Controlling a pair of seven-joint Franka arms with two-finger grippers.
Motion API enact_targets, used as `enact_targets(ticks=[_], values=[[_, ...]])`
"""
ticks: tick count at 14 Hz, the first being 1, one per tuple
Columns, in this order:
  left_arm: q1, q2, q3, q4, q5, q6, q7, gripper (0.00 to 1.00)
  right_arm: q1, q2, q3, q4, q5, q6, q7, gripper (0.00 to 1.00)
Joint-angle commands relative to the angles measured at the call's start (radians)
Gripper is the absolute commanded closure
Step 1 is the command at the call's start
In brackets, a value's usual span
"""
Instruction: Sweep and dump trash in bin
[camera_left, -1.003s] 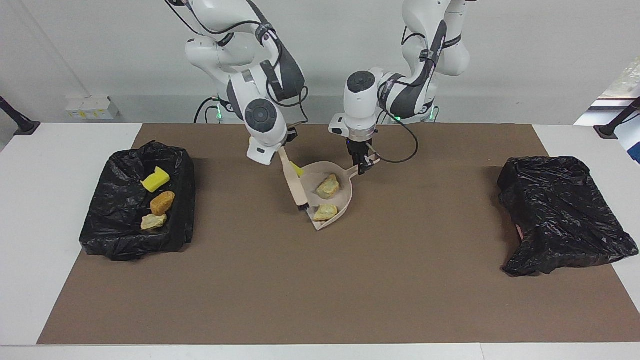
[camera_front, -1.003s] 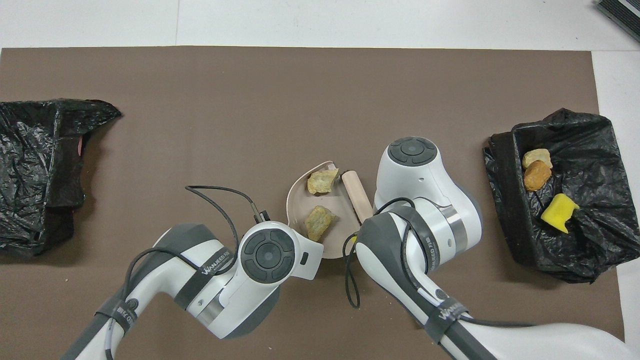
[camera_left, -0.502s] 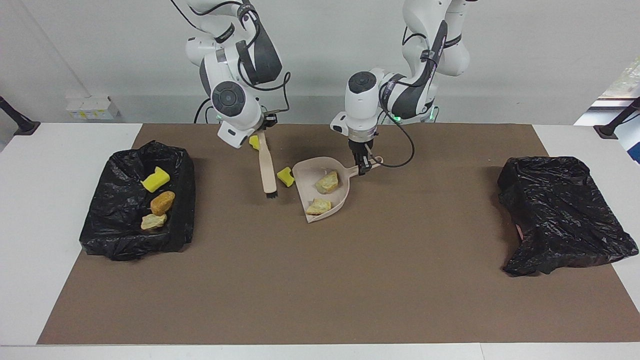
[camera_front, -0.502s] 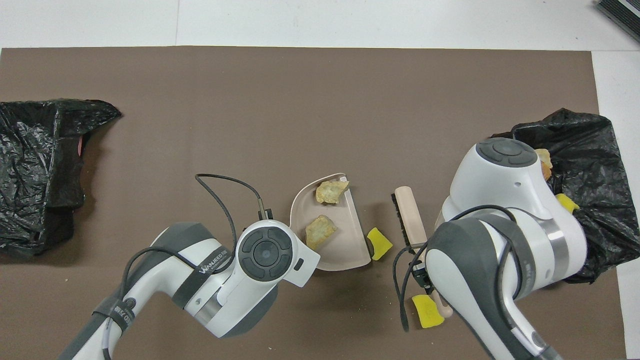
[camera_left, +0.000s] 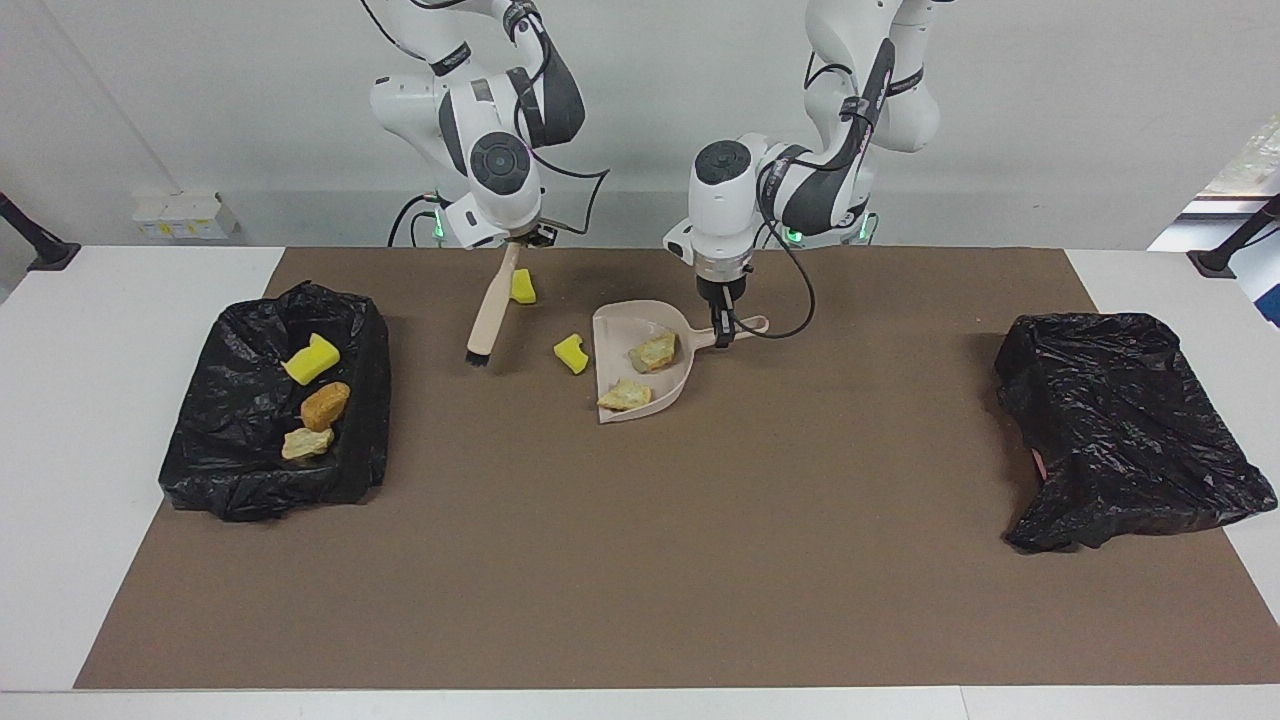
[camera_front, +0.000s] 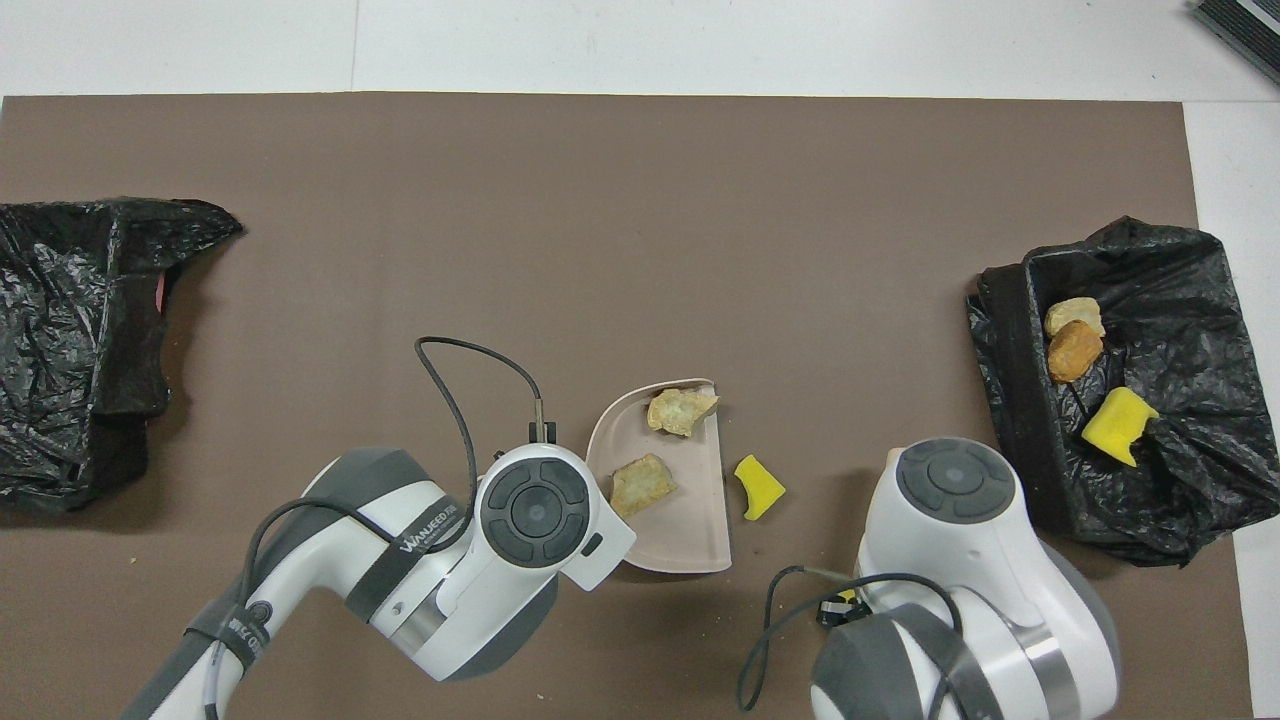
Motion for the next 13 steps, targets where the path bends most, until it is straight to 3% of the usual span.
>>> enact_targets(ticks=[1,4,13], values=[[-0.022,-0.032,0.013,-0.033,-0.002,-0.007,0.035,1.0,0.03,-0.132,0.004,-0.115,0.002,-0.02,0.111,1.0],[-0.019,-0.031,0.013,-0.033,-0.002,-0.005,0.035,1.0,0.064,-0.215,0.004,-0.197,0.086,-0.007,0.145,1.0],[-0.016,-0.031,0.013,-0.033,-0.002,-0.005,0.035,1.0,0.053,-0.287,0.0,-0.29,0.145,0.064,0.14,1.0]])
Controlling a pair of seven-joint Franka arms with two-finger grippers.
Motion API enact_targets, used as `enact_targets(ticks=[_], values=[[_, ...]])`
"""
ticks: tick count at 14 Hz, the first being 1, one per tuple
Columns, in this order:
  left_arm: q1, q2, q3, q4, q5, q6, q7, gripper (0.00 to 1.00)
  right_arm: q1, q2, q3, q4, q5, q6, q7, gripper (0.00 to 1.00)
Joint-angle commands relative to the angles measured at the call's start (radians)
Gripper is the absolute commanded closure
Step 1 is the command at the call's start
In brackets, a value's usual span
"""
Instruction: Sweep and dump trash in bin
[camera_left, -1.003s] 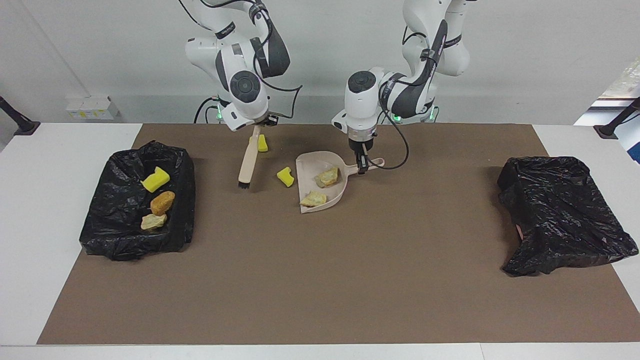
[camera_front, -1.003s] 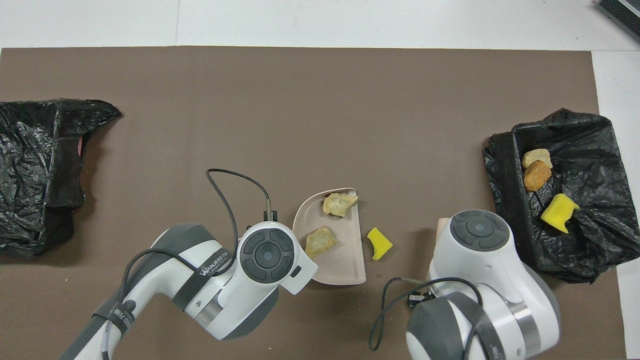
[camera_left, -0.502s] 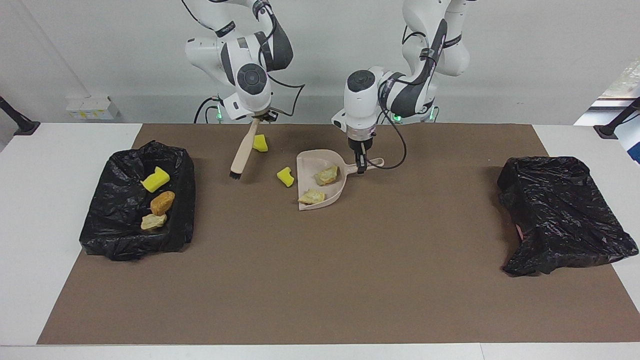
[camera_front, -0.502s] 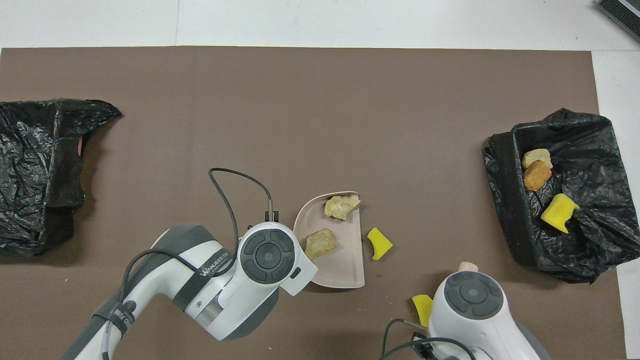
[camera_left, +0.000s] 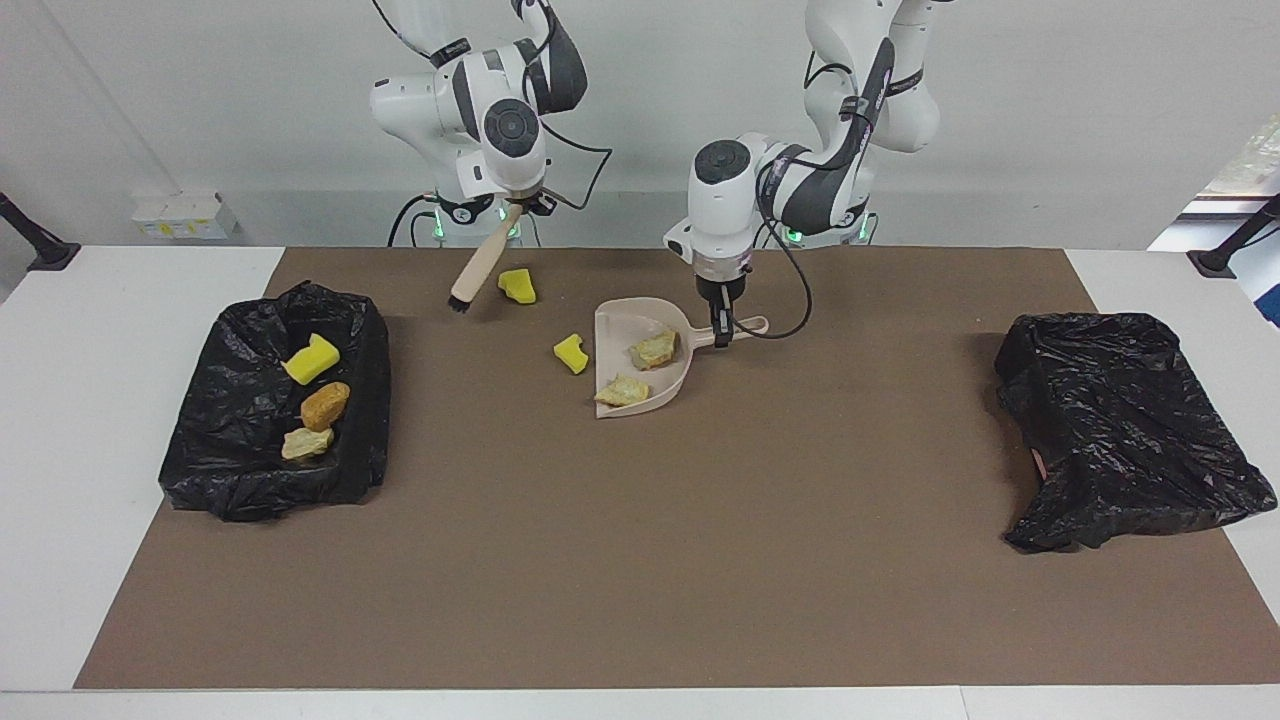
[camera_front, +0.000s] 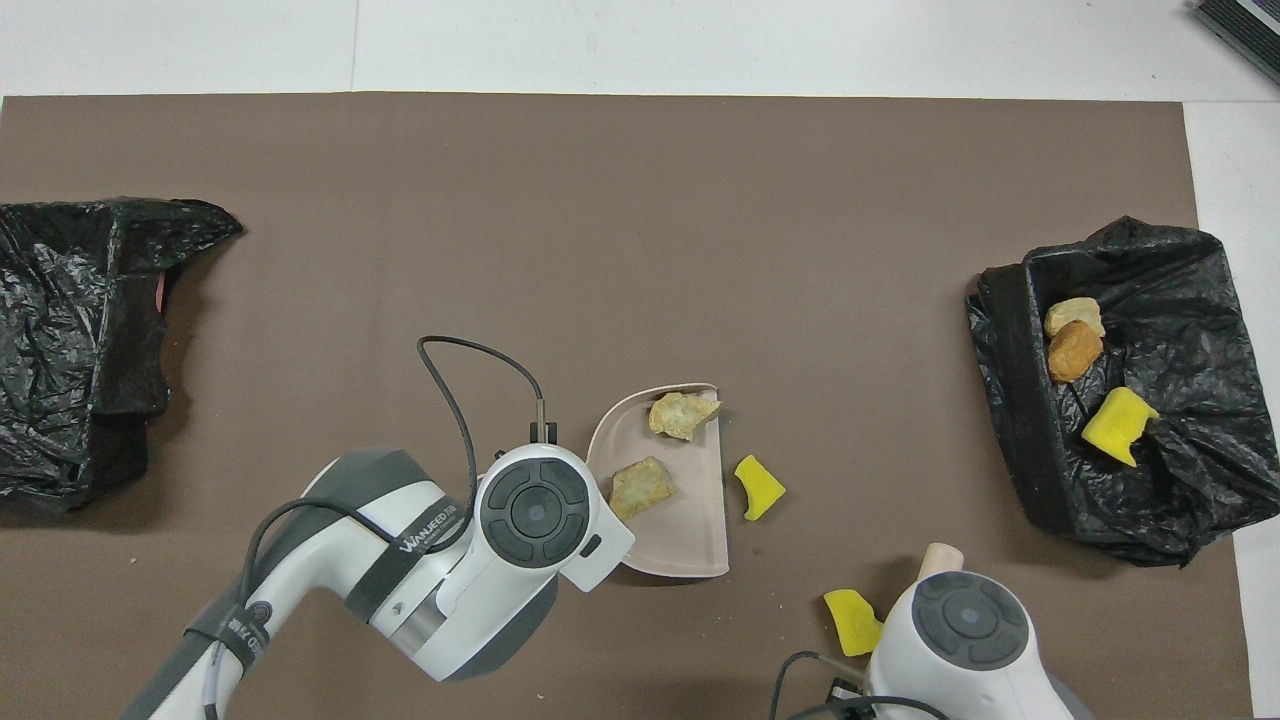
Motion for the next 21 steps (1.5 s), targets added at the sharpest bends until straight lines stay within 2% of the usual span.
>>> enact_targets(ticks=[1,8,13,15,19,21], values=[[-0.015,-0.031,0.012,-0.032,-0.002,-0.005,0.021,1.0,-0.015,-0.045,0.002,-0.032,0.031,0.05,0.001,1.0],[-0.012,-0.029,0.012,-0.032,-0.003,-0.008,0.013,1.0,-0.087,-0.022,0.002,-0.029,0.06,0.119,-0.022,1.0],[-0.011,-0.029,0.012,-0.032,-0.003,-0.011,0.008,1.0,-0.072,-0.027,0.006,-0.028,0.167,0.148,-0.038,1.0],[-0.011,-0.031,0.012,-0.032,-0.003,-0.011,-0.005,1.0,-0.02,-0.039,0.006,-0.032,0.186,0.14,-0.022,1.0],[-0.009,-0.029,0.012,-0.032,-0.003,-0.01,-0.013,1.0,-0.007,-0.062,0.006,-0.054,0.211,0.15,-0.034,1.0],[-0.008,-0.029,0.012,-0.032,-0.003,-0.01,-0.013,1.0,-0.001,-0.06,0.009,-0.07,0.237,0.2,-0.048,1.0]])
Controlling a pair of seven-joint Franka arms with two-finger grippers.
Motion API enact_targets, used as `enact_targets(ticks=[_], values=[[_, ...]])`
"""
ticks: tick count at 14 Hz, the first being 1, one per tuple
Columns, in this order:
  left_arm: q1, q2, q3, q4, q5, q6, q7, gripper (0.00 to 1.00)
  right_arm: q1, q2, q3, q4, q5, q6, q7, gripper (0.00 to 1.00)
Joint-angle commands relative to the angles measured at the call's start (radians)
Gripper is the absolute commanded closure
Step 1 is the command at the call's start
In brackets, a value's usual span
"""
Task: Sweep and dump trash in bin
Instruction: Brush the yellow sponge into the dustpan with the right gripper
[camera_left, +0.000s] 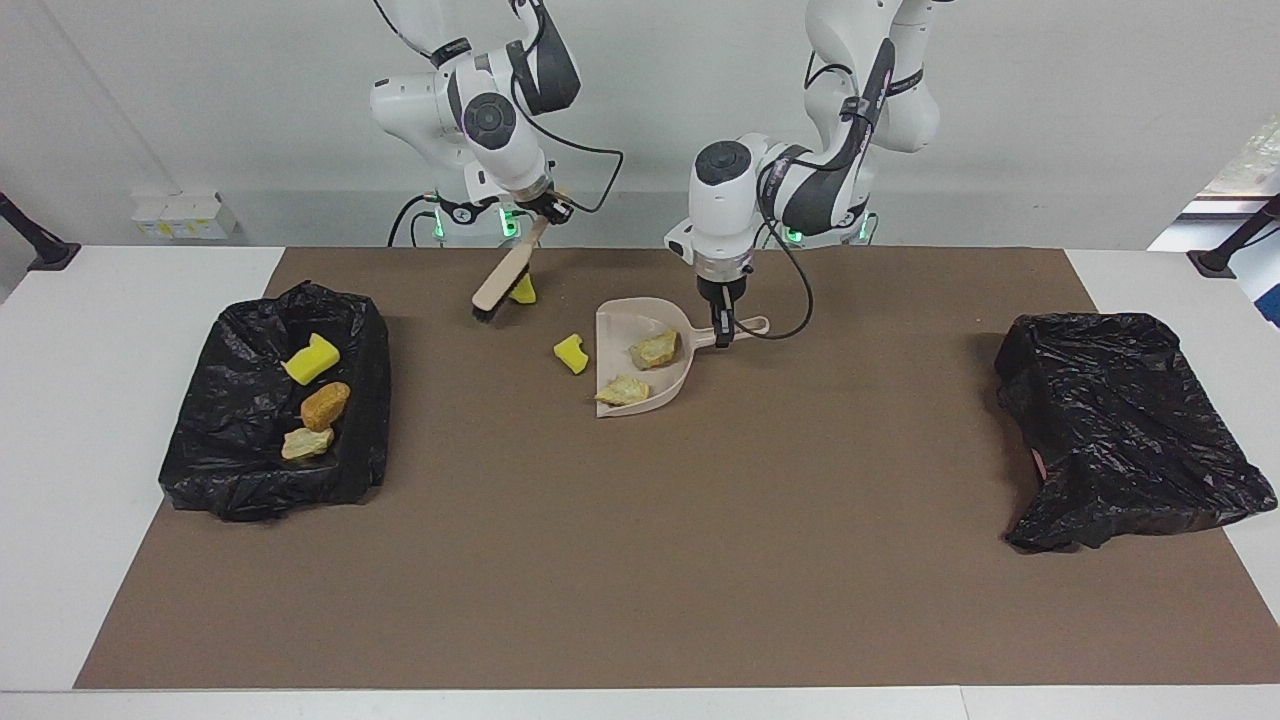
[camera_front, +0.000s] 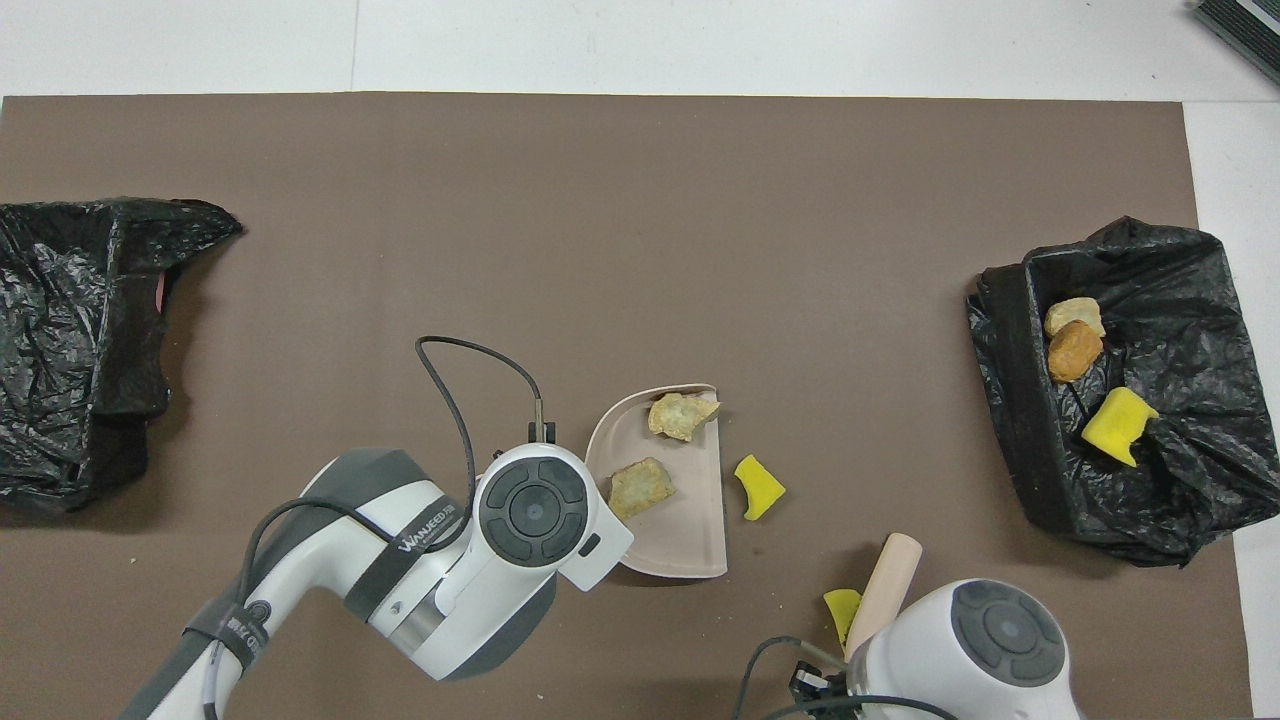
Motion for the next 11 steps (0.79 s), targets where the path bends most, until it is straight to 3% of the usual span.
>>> enact_targets(ticks=[1,7,9,11], values=[[-0.008,-0.029,0.01,-0.03,-0.003,-0.009,-0.009,1.0,0.009,-0.033,0.003,-0.051,0.044,0.078,-0.064,1.0],[-0.008,-0.029,0.01,-0.03,-0.003,-0.008,-0.009,1.0,0.016,0.048,0.003,-0.045,0.088,0.239,-0.218,1.0],[-0.002,-0.028,0.01,-0.03,-0.003,-0.006,-0.009,1.0,0.016,0.143,0.003,0.007,0.104,0.317,-0.291,1.0],[-0.002,-0.028,0.01,-0.03,-0.003,-0.005,-0.009,1.0,0.011,0.25,0.002,0.125,0.105,0.328,-0.285,1.0]])
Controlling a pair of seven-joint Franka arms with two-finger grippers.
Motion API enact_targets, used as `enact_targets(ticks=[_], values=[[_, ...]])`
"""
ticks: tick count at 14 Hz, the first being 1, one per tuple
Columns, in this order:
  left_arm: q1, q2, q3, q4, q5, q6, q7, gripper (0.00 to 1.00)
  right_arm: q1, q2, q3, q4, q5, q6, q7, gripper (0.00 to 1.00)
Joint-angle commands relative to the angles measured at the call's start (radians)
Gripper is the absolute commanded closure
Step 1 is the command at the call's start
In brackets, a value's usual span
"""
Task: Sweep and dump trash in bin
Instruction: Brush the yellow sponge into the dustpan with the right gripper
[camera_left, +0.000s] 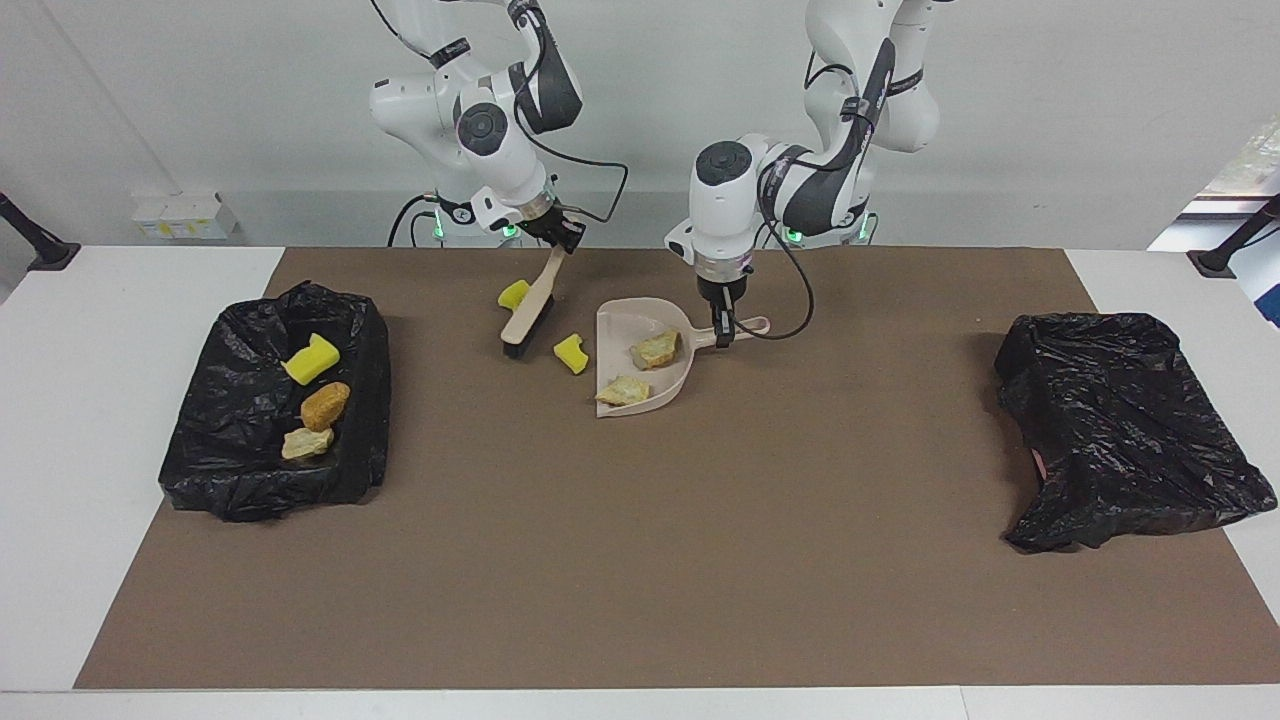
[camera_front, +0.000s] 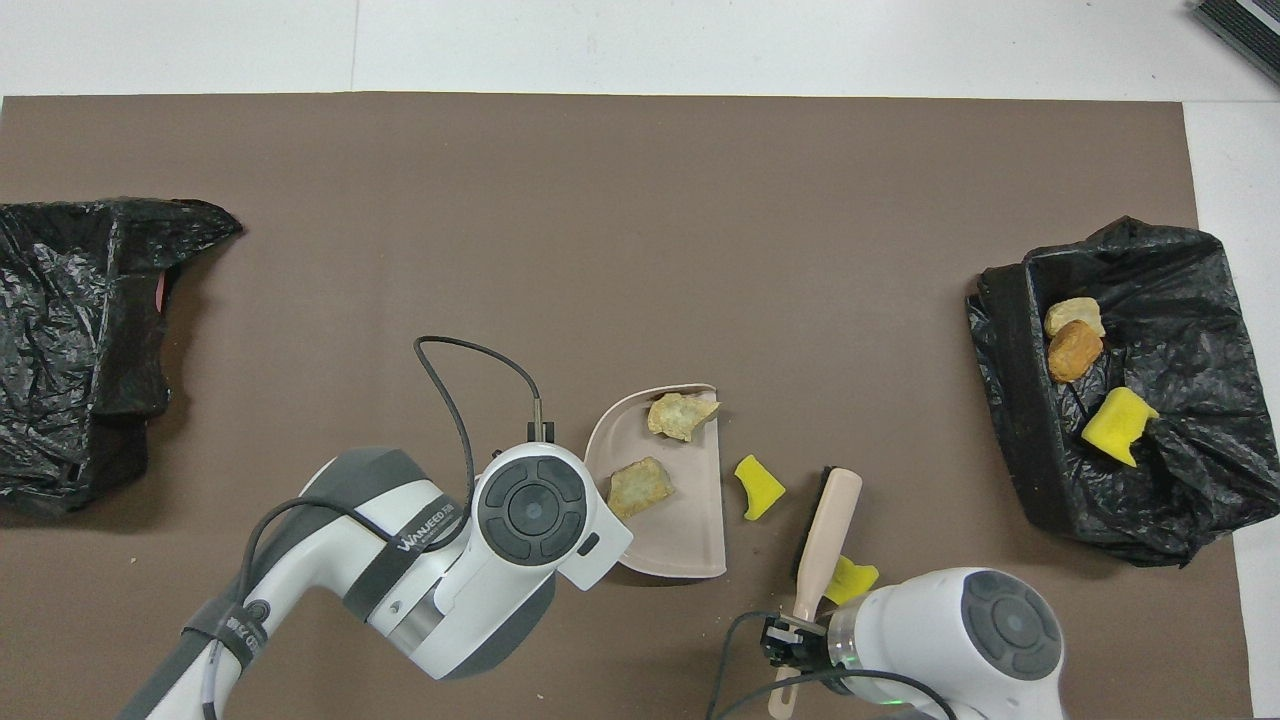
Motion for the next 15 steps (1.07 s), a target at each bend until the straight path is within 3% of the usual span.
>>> enact_targets(ticks=[1,5,8,12,15], values=[[-0.003,-0.028,0.009,-0.029,-0.003,-0.006,-0.008,1.0,-0.008,0.165,0.002,0.167,0.027,0.016,-0.025,1.0],[-0.003,-0.029,0.009,-0.029,-0.003,-0.008,-0.008,1.0,0.015,0.263,0.003,0.32,0.043,-0.019,0.007,1.0],[-0.005,-0.029,0.009,-0.029,-0.003,-0.008,-0.008,1.0,-0.016,0.274,-0.006,0.443,-0.051,-0.227,0.04,1.0],[-0.008,-0.032,0.009,-0.031,-0.002,-0.019,0.005,1.0,-0.048,0.236,-0.006,0.402,-0.179,-0.289,0.012,1.0],[-0.011,-0.032,0.009,-0.032,0.0,-0.02,0.073,1.0,-0.063,0.207,-0.006,0.337,-0.191,-0.294,-0.096,1.0]])
